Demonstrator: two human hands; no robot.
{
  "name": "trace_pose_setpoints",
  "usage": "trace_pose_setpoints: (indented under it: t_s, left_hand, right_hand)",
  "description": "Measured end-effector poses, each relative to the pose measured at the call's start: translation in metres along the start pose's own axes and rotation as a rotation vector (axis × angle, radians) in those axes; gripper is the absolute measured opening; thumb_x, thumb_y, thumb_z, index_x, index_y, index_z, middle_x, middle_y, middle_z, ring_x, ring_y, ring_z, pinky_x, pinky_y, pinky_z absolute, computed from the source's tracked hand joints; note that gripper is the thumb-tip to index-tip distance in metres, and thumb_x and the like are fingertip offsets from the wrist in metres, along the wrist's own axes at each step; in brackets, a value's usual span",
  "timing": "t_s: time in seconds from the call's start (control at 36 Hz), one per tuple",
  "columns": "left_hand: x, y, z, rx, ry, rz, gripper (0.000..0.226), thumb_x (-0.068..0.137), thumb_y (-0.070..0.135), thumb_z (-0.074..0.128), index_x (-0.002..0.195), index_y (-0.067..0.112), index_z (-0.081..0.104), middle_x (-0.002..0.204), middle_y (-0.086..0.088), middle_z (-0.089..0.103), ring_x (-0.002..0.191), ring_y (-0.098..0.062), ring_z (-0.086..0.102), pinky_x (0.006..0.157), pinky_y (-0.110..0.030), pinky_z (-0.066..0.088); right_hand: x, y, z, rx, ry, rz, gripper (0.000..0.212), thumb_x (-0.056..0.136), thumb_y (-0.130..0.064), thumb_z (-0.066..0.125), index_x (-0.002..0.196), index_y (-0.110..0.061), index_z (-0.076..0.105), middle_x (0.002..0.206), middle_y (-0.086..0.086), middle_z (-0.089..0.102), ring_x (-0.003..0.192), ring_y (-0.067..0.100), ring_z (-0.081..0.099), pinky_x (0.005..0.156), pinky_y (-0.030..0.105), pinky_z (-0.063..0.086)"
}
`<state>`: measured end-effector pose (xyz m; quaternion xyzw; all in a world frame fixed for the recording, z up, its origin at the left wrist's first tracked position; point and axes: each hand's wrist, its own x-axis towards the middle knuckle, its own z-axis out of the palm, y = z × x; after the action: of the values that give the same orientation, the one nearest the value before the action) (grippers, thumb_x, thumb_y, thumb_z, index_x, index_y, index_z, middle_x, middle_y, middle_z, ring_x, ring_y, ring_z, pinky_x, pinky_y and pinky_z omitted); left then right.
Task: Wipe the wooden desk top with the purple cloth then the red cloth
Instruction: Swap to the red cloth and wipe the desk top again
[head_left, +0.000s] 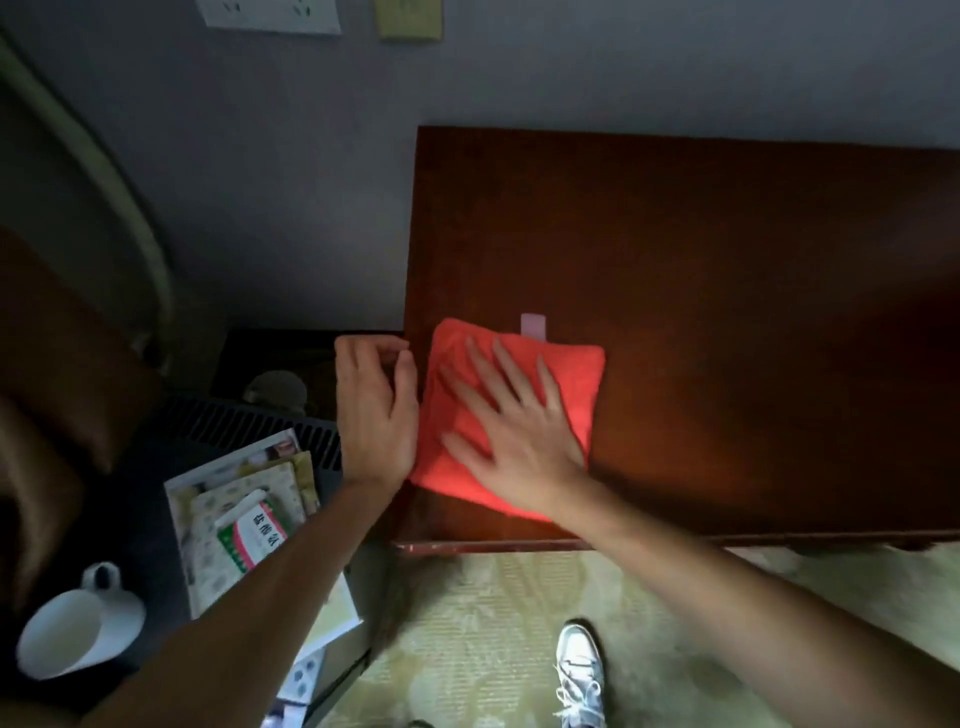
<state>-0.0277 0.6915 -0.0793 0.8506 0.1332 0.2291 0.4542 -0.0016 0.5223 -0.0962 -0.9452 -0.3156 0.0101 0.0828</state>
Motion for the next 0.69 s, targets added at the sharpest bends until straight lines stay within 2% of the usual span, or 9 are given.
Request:
trace_pose_setpoints:
  t_s: [0.14,0.25,0.33,0.42,0.5,0.56,0.64,0.69]
  left_hand:
    - [-0.007,-0.029,-0.042,0.053,-0.067,-0.035,0.019,0.099,0.024,0.043,0.099,0.011,0.056,0.103,-0.004,0.048,0.095,-0.014,0.05,0.091,-0.046,0.045]
    - [-0.009,-0.046,-0.053,0.093,-0.201,-0.057,0.017,0.097,0.031,0.044,0.101,0.02,0.056,0.106,0.0,0.048,0.094,-0.012,0.056,0.092,-0.043,0.048]
    - [-0.01,-0.051,-0.05,0.091,-0.258,-0.074,0.026,0.096,0.044,0.04,0.101,0.024,0.056,0.105,0.003,0.049,0.095,-0.01,0.059,0.091,-0.044,0.049]
    - [-0.007,-0.052,-0.041,0.075,-0.279,-0.092,0.034,0.094,0.051,0.037,0.103,0.024,0.057,0.105,0.004,0.05,0.096,-0.007,0.058,0.088,-0.043,0.051]
    - [0.0,-0.049,-0.03,0.065,-0.277,-0.093,0.036,0.094,0.051,0.036,0.103,0.022,0.057,0.104,0.006,0.049,0.095,0.001,0.058,0.086,-0.033,0.049]
    - [0.007,-0.048,-0.024,0.076,-0.274,-0.086,0.031,0.095,0.049,0.038,0.102,0.024,0.056,0.104,0.008,0.048,0.096,0.004,0.057,0.085,-0.027,0.047]
    - [0.024,-0.05,-0.014,0.088,-0.268,-0.097,0.022,0.102,0.038,0.043,0.108,0.022,0.057,0.106,0.008,0.049,0.099,0.003,0.057,0.087,-0.029,0.049]
    - [0.036,-0.052,-0.01,0.087,-0.243,-0.108,0.023,0.102,0.039,0.042,0.11,0.023,0.056,0.107,0.01,0.049,0.1,0.002,0.057,0.087,-0.032,0.05]
  right_hand:
    - [-0.054,-0.027,0.002,-0.034,-0.029,-0.157,0.07,0.1,-0.07,0.032,0.162,-0.039,0.023,0.173,-0.005,0.007,0.16,0.02,0.002,0.124,0.06,0.014]
    - [-0.03,0.0,-0.008,-0.046,-0.107,-0.388,0.069,0.1,-0.07,0.037,0.161,-0.042,0.024,0.173,-0.006,0.006,0.16,0.018,0.002,0.125,0.058,0.013]
    - [0.012,0.029,-0.016,-0.072,-0.167,-0.559,0.065,0.1,-0.068,0.04,0.159,-0.044,0.027,0.173,-0.008,0.008,0.16,0.015,0.003,0.126,0.054,0.01]
    - [0.063,0.05,-0.018,-0.093,-0.188,-0.537,0.065,0.099,-0.069,0.035,0.159,-0.045,0.025,0.173,-0.008,0.007,0.16,0.016,0.002,0.127,0.054,0.009]
    - [0.115,0.068,-0.018,-0.084,-0.172,-0.484,0.067,0.1,-0.07,0.029,0.161,-0.043,0.022,0.173,-0.006,0.008,0.159,0.017,0.002,0.127,0.053,0.005]
    - [0.15,0.081,-0.018,-0.081,-0.15,-0.452,0.069,0.099,-0.07,0.029,0.161,-0.041,0.022,0.173,-0.005,0.011,0.159,0.019,0.007,0.127,0.055,0.008]
    - [0.201,0.096,-0.019,-0.073,-0.14,-0.396,0.072,0.097,-0.071,0.027,0.161,-0.039,0.023,0.173,-0.006,0.012,0.159,0.019,0.01,0.126,0.055,0.011]
    - [0.233,0.106,-0.019,-0.055,-0.118,-0.371,0.072,0.096,-0.071,0.025,0.161,-0.04,0.023,0.172,-0.006,0.014,0.159,0.019,0.011,0.125,0.053,0.009]
